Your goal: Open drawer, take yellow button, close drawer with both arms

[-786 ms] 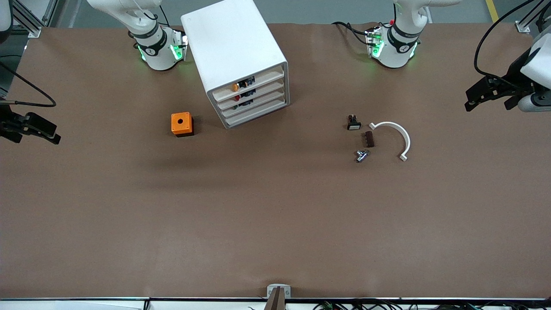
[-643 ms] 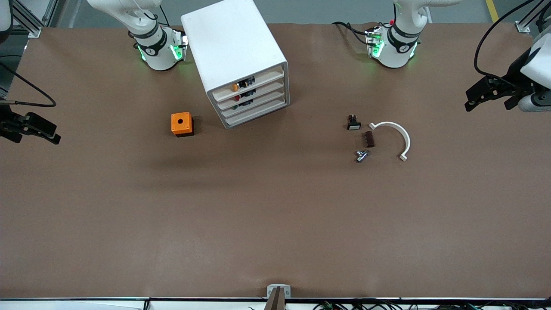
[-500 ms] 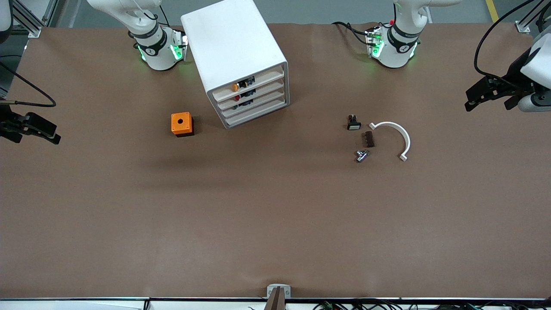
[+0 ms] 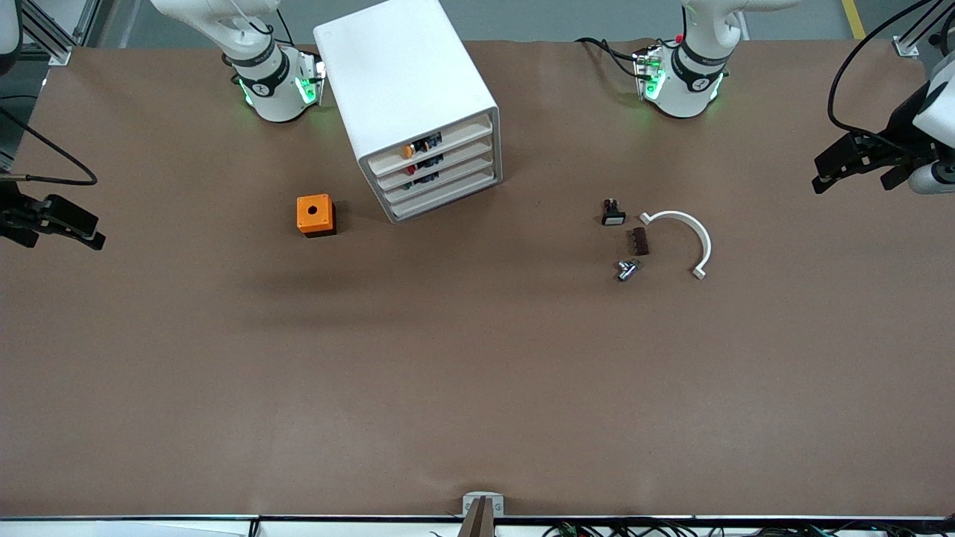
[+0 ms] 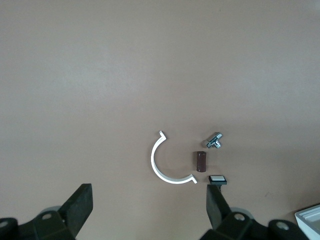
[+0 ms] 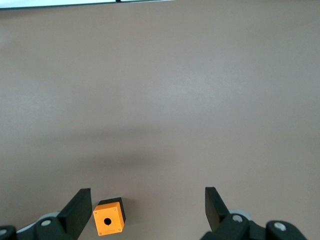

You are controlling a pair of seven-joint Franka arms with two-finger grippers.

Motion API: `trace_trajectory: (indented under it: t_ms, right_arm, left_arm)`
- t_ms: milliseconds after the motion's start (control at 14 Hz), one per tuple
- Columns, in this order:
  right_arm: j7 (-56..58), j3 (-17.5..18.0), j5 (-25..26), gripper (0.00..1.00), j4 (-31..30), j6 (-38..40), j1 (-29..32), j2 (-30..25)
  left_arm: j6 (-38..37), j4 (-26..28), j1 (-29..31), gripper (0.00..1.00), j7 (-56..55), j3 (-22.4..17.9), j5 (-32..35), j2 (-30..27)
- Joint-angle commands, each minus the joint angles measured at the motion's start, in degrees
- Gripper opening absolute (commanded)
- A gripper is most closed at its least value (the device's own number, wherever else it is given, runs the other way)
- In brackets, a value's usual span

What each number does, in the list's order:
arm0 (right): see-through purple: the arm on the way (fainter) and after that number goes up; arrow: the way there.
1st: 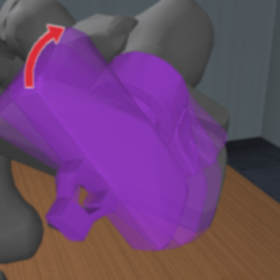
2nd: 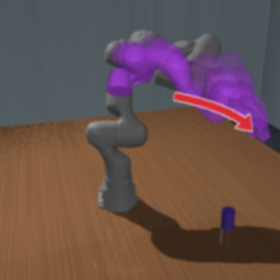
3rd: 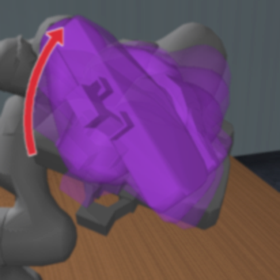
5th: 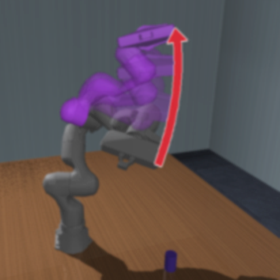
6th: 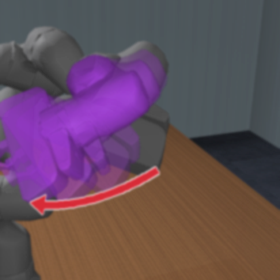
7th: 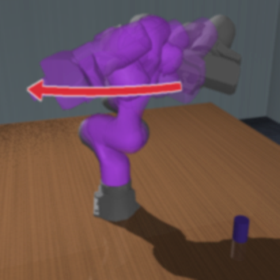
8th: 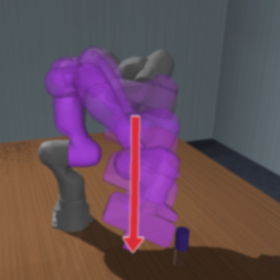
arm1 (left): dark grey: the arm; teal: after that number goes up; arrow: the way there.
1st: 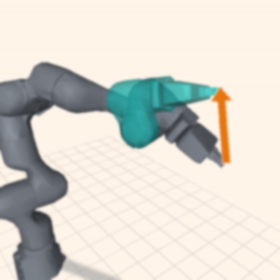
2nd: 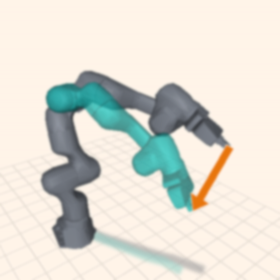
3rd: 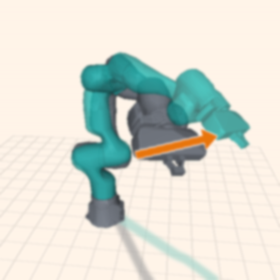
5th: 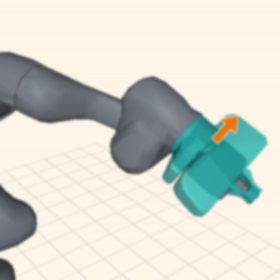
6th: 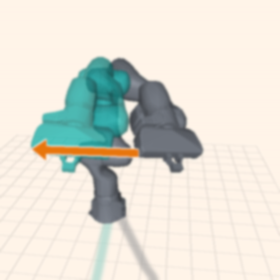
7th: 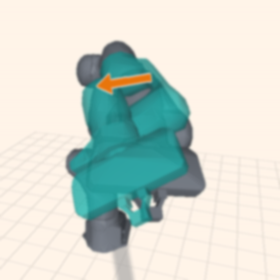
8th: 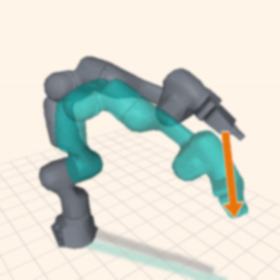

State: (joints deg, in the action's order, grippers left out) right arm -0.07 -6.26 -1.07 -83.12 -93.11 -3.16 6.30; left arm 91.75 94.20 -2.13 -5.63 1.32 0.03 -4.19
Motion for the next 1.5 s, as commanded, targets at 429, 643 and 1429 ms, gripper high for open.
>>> trace_trajectory:
  t_ms: [429,643,1429]
  right_arm:
    - [-0.6,0.2,-1.0,1.0,0.5,0.5,0.4,-0.2]
    - [-0.6,0.2,-1.0,1.0,0.5,0.5,0.4,-0.2]
    - [-0.6,0.2,-1.0,1.0,0.5,0.5,0.4,-0.2]
  left_arm:
    - [-1.3,-1.8,-0.5,1.0,-1.9,0.4,-0.1,7.9]
    - [-7.0,-8.1,-1.7,1.0,-6.7,0.9,-0.2,12.2]
    - [-14.0,-16.8,-11.0,1.0,-60.4,1.2,-27.9,26.9]
